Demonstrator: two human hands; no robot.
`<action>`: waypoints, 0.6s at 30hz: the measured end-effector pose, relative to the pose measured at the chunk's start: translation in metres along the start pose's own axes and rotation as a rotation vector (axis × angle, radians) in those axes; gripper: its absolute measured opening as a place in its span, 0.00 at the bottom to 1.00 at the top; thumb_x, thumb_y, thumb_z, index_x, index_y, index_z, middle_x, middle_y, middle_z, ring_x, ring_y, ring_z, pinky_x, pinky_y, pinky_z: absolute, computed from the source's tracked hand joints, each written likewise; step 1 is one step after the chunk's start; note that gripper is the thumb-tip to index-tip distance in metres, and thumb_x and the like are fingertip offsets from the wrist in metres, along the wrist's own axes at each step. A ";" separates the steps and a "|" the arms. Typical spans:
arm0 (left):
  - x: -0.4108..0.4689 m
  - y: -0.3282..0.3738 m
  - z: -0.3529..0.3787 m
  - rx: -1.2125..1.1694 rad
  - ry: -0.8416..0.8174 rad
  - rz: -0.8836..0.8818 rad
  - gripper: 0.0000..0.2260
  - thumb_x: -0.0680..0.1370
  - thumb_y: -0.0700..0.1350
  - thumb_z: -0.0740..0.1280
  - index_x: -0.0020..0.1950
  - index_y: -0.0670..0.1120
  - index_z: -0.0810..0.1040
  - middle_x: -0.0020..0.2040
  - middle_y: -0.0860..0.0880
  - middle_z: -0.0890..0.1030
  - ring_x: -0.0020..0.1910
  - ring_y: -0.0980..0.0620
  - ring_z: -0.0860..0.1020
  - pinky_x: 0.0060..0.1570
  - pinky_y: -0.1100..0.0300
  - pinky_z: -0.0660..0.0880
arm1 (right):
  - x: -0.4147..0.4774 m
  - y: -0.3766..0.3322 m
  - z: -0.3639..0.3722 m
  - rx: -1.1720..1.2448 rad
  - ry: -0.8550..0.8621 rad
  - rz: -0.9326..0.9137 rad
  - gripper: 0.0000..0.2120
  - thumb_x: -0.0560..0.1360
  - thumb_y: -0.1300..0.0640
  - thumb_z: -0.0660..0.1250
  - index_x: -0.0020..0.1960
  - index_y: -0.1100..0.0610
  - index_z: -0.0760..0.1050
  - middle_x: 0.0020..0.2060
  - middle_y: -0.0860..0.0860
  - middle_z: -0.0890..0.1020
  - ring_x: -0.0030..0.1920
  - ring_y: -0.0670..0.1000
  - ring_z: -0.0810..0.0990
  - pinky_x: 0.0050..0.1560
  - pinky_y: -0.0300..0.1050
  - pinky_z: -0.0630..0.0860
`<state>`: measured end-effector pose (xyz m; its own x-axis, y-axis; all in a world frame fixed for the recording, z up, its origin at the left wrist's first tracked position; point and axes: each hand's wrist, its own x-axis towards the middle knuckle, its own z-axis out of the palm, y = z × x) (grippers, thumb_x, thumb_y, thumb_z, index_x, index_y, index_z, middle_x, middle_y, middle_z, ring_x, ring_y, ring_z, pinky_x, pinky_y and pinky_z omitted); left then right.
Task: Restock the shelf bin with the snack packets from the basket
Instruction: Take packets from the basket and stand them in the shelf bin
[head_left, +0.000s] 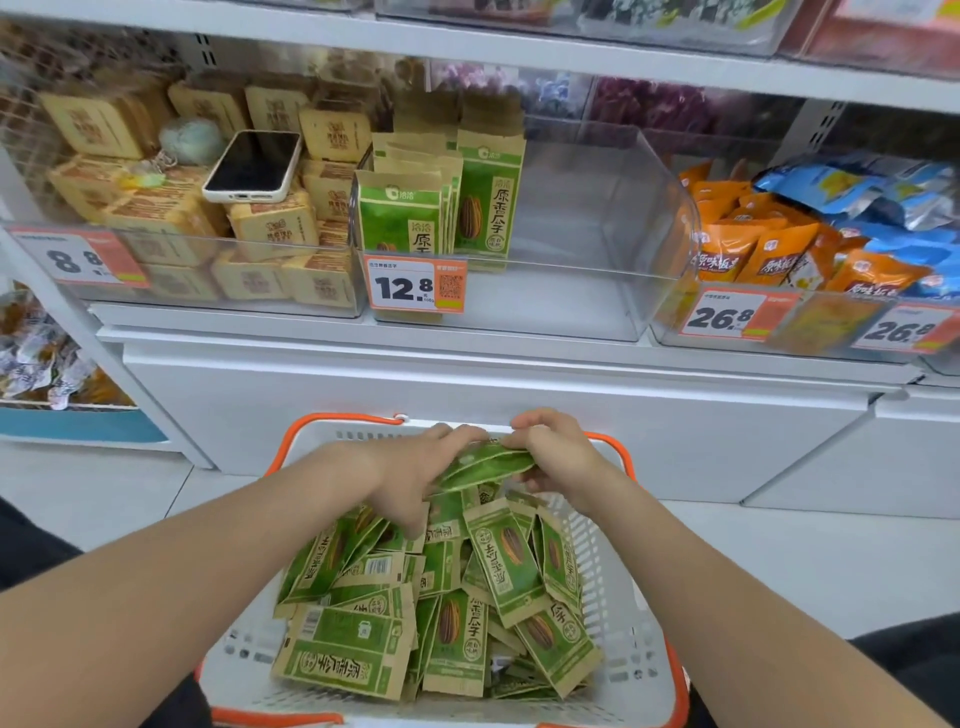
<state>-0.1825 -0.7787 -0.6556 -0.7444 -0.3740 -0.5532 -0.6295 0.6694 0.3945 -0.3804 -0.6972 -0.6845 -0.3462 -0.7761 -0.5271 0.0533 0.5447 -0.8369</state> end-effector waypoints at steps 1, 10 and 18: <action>0.001 -0.003 0.001 -0.024 0.042 0.039 0.53 0.71 0.41 0.81 0.84 0.59 0.49 0.74 0.55 0.63 0.62 0.50 0.74 0.61 0.53 0.75 | 0.000 -0.002 0.001 0.102 -0.012 0.087 0.05 0.78 0.63 0.69 0.54 0.62 0.77 0.35 0.58 0.79 0.26 0.52 0.75 0.25 0.39 0.71; 0.004 -0.021 -0.023 -0.245 0.546 0.050 0.09 0.74 0.55 0.80 0.46 0.52 0.86 0.38 0.53 0.84 0.39 0.56 0.80 0.41 0.54 0.76 | -0.001 -0.008 0.008 -0.375 -0.012 -0.118 0.25 0.83 0.37 0.59 0.47 0.55 0.85 0.45 0.57 0.87 0.48 0.55 0.86 0.50 0.50 0.82; -0.006 -0.007 -0.040 -0.750 0.863 0.017 0.13 0.80 0.55 0.74 0.45 0.45 0.84 0.38 0.46 0.87 0.38 0.42 0.86 0.40 0.40 0.82 | -0.010 -0.031 0.018 0.018 -0.038 -0.577 0.12 0.84 0.54 0.66 0.57 0.59 0.85 0.44 0.54 0.89 0.44 0.53 0.88 0.43 0.46 0.84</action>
<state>-0.1826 -0.8071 -0.6262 -0.4763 -0.8787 0.0310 -0.3761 0.2355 0.8961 -0.3616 -0.7121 -0.6559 -0.2896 -0.9571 0.0109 -0.1183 0.0246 -0.9927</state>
